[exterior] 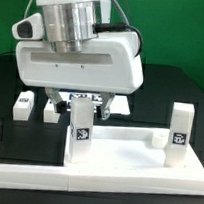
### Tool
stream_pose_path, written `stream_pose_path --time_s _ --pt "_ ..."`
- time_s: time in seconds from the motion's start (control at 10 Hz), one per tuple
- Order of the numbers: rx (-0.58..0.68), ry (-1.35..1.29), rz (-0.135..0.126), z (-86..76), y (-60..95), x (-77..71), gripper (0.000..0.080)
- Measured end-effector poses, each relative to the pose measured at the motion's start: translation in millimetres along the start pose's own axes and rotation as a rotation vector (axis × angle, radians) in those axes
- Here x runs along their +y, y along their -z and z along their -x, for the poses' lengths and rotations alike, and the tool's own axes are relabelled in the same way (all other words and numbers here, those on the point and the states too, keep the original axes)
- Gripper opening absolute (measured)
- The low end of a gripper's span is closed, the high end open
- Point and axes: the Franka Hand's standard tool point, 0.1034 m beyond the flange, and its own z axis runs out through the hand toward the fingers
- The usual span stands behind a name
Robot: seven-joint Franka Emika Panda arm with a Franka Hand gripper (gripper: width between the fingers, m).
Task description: Assemble desk
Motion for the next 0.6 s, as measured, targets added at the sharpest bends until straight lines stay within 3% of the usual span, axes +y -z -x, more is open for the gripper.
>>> stream_pose_path --time_s 0.1,0.2,0.3,0.4,0.6 --pt "0.0 0.036 0.0 0.0 -0.1 0.1 0.0648" --pt "0.004 0.181 0.021 -1.7 1.1 0.0 0.0648" --pt "0.013 0.412 0.061 -7.8 5.3 -5.3 0.0648" --pt "0.014 0.645 0.08 -13.1 7.0 -13.0 0.0648" --pt "0.011 0.62 0.078 -11.3 4.1 -14.3 0.0648"
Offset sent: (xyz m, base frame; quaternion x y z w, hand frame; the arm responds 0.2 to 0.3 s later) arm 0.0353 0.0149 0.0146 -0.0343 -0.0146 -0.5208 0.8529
